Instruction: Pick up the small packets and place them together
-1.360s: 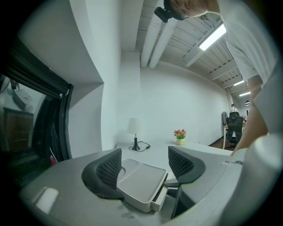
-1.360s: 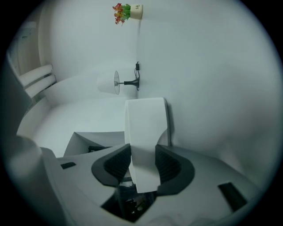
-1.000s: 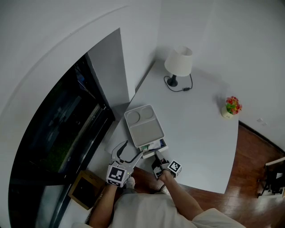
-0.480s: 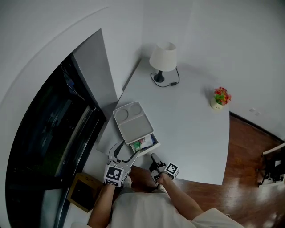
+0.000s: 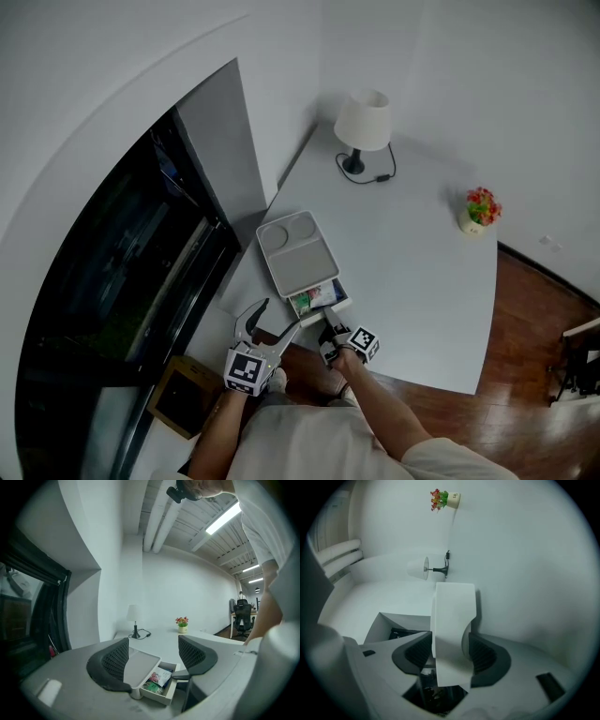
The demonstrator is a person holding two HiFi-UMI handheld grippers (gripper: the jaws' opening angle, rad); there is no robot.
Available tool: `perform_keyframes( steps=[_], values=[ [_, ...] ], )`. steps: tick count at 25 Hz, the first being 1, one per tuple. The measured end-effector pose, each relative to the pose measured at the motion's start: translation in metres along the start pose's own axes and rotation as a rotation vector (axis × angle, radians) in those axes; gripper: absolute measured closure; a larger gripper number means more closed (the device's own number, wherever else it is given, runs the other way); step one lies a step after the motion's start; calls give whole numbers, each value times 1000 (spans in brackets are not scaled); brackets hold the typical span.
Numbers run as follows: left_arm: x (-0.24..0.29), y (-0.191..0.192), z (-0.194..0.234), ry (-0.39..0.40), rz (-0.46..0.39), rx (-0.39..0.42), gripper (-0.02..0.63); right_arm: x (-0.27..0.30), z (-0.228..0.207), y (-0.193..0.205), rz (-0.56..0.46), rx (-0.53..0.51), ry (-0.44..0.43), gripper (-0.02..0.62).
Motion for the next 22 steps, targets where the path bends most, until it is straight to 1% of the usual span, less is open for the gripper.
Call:
perform_keyframes(
  steps=[3,4,5,7,9,11,15,19,22],
  values=[
    [-6,4,4,-18,7,-3,273,6,-2,0,-16,35,-10,342],
    [-8,4,6,-23,8,-2,273,6,-3,0,-19,46,-14,364],
    [-9,5,7,-27,8,0,273,6,-4,1,-17,51,-16,365],
    [-10,6,8,-30,6,3,273,5,-1,0,3,40,-11,368],
    [-8,7,7,-26,4,2,273,5,2,0,38,36,-10,405],
    [-5,5,4,-17,-2,-1,273,-1,2,2,68,45,-18,413],
    [5,-2,-6,15,-14,-1,275,-29,-8,5,58,51,-43,413],
    [10,4,-10,33,-2,9,276,-64,-5,16,52,93,-36,413],
    [14,4,-14,49,-5,8,276,-83,-9,18,33,100,-28,413]
  ],
)
Point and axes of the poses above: the fingertips, and each gripper's own axes: x forward along the fingers, z to its left, y out of its underside, the point moved 8 cm from there along -x, backward along the fingers, and after that the axes turned 3 degrees about z, right-handed, at the moved point
